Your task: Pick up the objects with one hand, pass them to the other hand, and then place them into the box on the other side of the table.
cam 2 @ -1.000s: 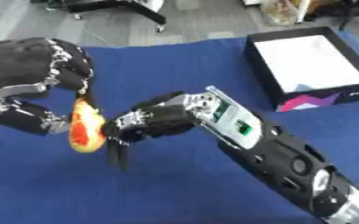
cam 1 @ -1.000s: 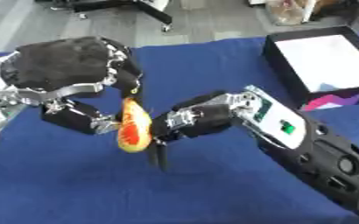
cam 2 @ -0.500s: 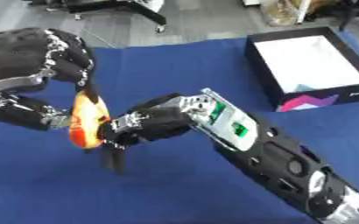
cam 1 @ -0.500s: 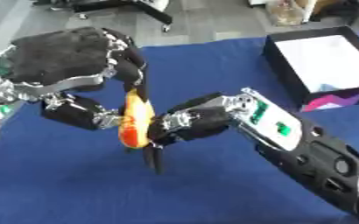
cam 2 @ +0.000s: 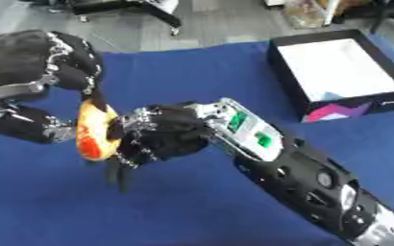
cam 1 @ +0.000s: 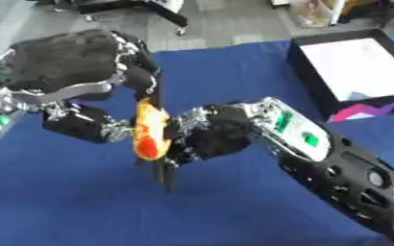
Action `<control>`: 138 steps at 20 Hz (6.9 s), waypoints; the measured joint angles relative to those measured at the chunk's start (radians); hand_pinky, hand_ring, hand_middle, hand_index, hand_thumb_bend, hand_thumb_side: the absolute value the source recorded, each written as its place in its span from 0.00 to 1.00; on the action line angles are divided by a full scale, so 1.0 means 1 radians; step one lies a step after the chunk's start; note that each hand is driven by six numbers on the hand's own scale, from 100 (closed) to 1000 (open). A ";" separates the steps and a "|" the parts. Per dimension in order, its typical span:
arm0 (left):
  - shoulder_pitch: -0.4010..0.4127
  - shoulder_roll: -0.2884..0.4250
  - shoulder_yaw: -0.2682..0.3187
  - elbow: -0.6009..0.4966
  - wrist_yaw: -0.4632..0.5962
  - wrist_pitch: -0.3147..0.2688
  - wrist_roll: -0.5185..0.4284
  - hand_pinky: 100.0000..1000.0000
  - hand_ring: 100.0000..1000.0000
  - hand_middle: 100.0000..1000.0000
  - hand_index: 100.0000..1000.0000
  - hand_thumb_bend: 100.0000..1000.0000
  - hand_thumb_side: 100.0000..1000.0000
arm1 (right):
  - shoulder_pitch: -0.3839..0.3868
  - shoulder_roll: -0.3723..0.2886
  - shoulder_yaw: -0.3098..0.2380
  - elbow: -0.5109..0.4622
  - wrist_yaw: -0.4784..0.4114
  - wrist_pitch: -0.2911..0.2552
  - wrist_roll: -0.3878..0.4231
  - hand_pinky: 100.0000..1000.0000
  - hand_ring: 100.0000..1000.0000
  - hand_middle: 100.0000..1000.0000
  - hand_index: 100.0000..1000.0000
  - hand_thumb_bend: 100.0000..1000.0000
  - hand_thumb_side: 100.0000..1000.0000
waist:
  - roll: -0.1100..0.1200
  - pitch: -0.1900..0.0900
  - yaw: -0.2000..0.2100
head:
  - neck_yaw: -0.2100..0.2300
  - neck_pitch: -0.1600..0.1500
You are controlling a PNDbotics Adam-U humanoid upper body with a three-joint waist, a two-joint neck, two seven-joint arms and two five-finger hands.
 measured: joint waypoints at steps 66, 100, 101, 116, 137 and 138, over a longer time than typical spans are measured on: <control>0.021 0.019 0.023 0.037 -0.099 -0.134 -0.070 0.79 0.60 0.56 0.66 0.41 0.19 | 0.046 0.010 -0.144 0.055 0.104 0.019 -0.019 1.00 0.53 0.46 0.13 0.00 0.28 | -0.004 0.000 -0.004 | -0.001 -0.001; 0.342 0.097 0.421 0.164 -0.102 0.111 0.236 0.75 0.54 0.53 0.63 0.12 0.26 | 0.016 -0.178 -0.780 0.529 0.148 -0.125 -0.229 1.00 0.50 0.43 0.18 0.00 0.21 | 0.001 0.001 0.008 | 0.000 -0.009; 0.350 0.097 0.427 0.157 -0.099 0.113 0.239 0.75 0.54 0.53 0.63 0.12 0.26 | 0.006 -0.197 -0.804 0.556 0.164 -0.130 -0.246 1.00 0.49 0.42 0.18 0.00 0.20 | 0.001 0.001 0.011 | 0.000 -0.009; 0.391 0.086 0.471 0.116 -0.081 0.142 0.242 0.74 0.54 0.53 0.63 0.09 0.28 | -0.079 -0.424 -0.701 0.846 0.417 -0.353 -0.503 1.00 0.63 0.60 0.79 0.00 0.16 | -0.012 0.002 0.051 | -0.006 -0.009; 0.399 0.078 0.477 0.115 -0.084 0.146 0.244 0.75 0.54 0.53 0.63 0.09 0.30 | -0.079 -0.470 -0.401 1.033 0.778 -0.713 -0.859 0.97 0.84 0.83 1.00 0.00 0.12 | -0.015 0.003 0.055 | -0.008 -0.010; 0.399 0.078 0.477 0.116 -0.085 0.146 0.244 0.75 0.54 0.53 0.63 0.09 0.30 | -0.079 -0.470 -0.400 1.041 0.795 -0.730 -0.871 0.96 0.84 0.83 1.00 0.00 0.12 | -0.015 0.003 0.055 | -0.007 -0.010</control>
